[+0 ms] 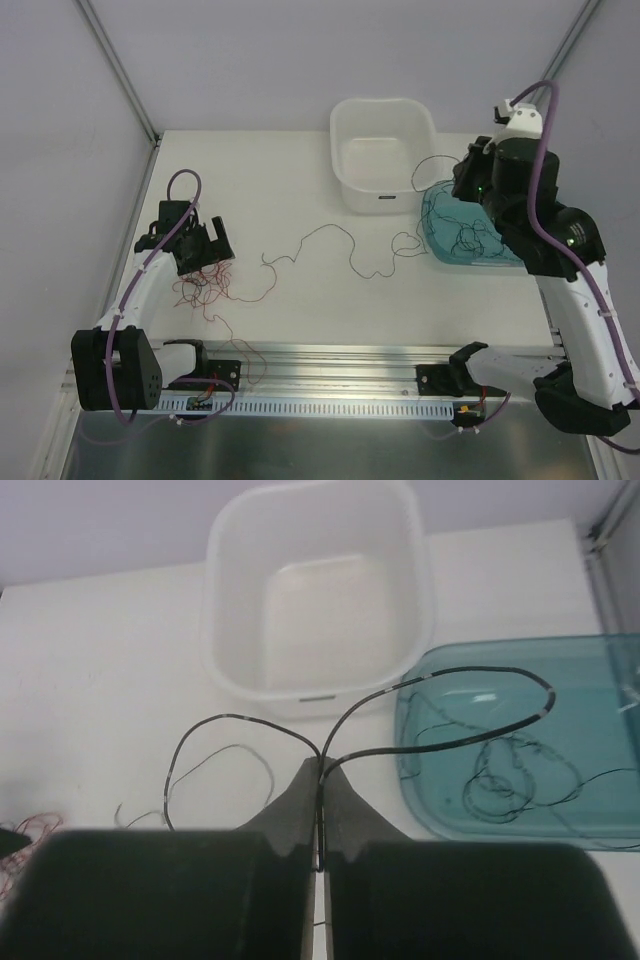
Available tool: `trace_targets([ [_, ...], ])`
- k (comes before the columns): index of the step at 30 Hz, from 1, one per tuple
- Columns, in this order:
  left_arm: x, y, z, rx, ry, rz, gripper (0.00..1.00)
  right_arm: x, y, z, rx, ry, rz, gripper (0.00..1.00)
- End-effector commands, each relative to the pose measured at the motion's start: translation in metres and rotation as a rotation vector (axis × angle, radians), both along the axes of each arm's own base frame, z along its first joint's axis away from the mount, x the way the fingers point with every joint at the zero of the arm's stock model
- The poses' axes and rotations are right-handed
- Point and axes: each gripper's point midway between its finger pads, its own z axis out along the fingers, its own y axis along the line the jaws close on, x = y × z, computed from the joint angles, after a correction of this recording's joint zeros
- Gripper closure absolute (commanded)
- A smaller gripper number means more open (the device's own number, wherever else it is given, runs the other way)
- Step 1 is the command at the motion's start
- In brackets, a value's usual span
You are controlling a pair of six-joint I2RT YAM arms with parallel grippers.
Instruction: Untangle the cables
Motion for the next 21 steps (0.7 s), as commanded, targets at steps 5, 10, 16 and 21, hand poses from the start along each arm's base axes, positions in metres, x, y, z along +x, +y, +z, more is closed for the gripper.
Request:
trace_targets([
  [5,0.002,-0.003,0.005,0.004,-0.023,-0.024,0.02,0.019,-0.067,0.045,-0.151,-0.165,-0.146,0.99],
  [10,0.002,-0.003,0.005,0.005,-0.023,-0.026,0.02,0.056,-0.094,0.033,-0.129,-0.177,-0.193,0.99],
  [16,0.002,-0.004,0.005,0.000,-0.025,-0.030,0.02,0.097,-0.151,-0.043,-0.041,-0.076,-0.350,0.99],
  [21,0.002,-0.007,0.005,-0.017,-0.021,-0.040,0.02,0.118,-0.201,-0.146,0.082,0.121,-0.513,0.97],
])
